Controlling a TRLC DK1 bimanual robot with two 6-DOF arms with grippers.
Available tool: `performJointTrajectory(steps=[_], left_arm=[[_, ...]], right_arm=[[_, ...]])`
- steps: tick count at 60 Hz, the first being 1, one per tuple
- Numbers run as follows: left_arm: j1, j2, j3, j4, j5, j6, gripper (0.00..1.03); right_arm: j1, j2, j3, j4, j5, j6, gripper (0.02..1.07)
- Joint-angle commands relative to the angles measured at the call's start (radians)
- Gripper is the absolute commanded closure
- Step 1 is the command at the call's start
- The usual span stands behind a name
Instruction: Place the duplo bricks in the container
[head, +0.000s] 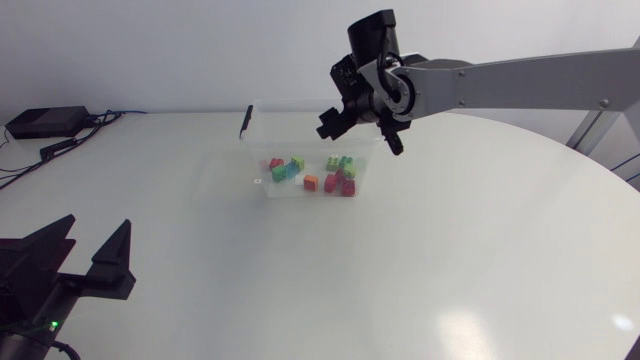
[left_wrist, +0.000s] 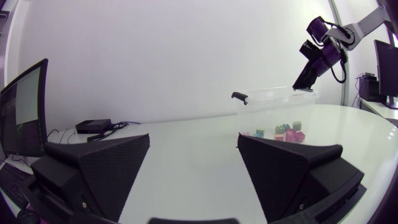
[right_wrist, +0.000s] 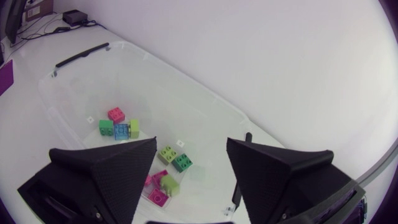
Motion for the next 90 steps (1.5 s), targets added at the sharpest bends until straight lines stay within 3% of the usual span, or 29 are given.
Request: performJointTrajectory(steps=[1,7,19,28,37,48,72,90], left_arm=[[0.002,-0.01,-0.018,-0.003,0.004,0.015,0.04],[0.002,-0.01,-0.018,-0.003,0.004,0.015,0.04],[0.002,-0.01,-0.018,-0.003,0.004,0.015,0.04],[0.002,-0.01,-0.018,-0.003,0.004,0.015,0.04],[0.002,-0.01,-0.018,-0.003,0.004,0.015,0.04],[0.003,-0.01,-0.018,-0.003,0.004,0.015,0.04],[0.007,-0.01,-0.018,-0.003,0.004,0.015,0.04],[0.007,-0.01,-0.018,-0.003,0.004,0.015,0.04]], right_arm=[[-0.007,-0.068,-0.012,0.008,0.008,0.037,0.06],[-0.011,-0.141,-0.032,0.008,0.018,0.057,0.06],[-0.021,-0.278,-0.006,-0.112,0.167,0.064,0.06],[-0.108,-0.39,-0.01,-0.201,0.244,0.061,0.06],[-0.192,-0.529,-0.093,-0.207,0.295,0.05,0.06],[-0.303,-0.721,-0.242,-0.213,0.319,0.032,0.06],[-0.333,-1.098,-0.521,-0.241,0.368,0.029,0.06],[-0.386,-1.321,-0.582,-0.402,0.377,0.101,0.06]])
